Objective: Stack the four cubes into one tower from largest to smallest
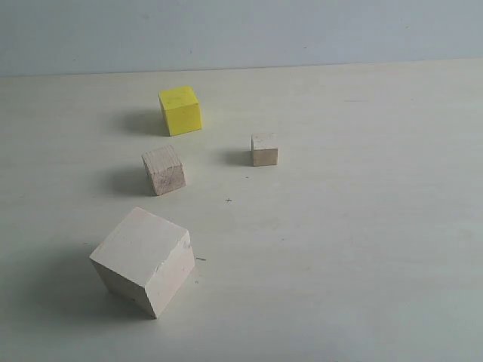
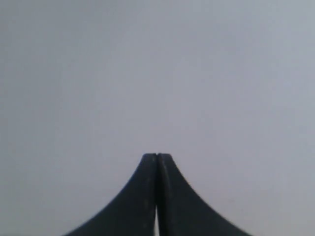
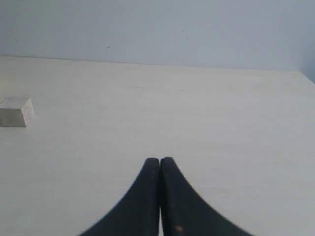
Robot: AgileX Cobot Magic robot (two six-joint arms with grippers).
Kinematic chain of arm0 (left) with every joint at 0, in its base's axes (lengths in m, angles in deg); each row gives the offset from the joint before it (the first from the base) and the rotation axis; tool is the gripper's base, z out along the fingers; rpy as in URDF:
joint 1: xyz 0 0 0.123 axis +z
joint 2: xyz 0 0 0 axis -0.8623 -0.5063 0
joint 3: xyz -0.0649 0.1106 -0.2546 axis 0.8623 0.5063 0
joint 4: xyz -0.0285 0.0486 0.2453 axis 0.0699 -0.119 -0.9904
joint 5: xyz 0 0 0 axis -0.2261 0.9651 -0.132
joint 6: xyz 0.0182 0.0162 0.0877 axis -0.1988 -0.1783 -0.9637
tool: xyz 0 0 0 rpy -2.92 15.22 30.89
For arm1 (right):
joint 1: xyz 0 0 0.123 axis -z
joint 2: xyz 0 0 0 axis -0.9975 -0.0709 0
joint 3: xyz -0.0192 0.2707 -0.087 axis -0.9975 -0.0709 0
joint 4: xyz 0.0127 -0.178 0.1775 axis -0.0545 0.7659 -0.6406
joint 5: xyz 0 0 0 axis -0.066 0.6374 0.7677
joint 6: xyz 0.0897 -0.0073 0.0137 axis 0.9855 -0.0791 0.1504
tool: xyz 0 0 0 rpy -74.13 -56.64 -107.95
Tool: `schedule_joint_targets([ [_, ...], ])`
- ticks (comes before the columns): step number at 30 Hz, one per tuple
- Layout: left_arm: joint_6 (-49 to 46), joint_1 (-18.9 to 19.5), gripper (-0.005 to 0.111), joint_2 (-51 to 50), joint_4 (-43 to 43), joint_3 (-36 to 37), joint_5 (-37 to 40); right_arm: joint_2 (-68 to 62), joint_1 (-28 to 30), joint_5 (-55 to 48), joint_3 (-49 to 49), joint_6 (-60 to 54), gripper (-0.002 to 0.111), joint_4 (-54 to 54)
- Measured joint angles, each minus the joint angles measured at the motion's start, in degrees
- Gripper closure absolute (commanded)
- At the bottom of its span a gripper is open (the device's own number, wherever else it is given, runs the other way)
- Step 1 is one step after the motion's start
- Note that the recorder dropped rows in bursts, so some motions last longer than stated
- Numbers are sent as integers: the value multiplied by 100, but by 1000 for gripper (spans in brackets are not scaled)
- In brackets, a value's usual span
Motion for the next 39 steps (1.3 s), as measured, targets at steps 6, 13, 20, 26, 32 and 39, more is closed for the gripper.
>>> schedule_joint_targets([
  [6,1088,0,107,0,-21,0,-277,0,0,0,0,0,108,0],
  [13,2458,0,107,-187,-1401,-182,-289,0,0,0,0,0,108,0],
  [20,4213,-263,107,-1021,-3614,-1309,-268,0,0,0,0,0,108,0],
  [26,6152,-1065,107,-1953,-5850,-2021,-126,0,0,613,0,13,108,-428],
  [32,7904,-1799,107,-3194,-7874,-2129,-170,0,0,1557,0,23,108,-1262],
  [39,8340,-1858,107,-4102,-8274,-2129,-634,0,0,1966,0,23,108,-1349],
])
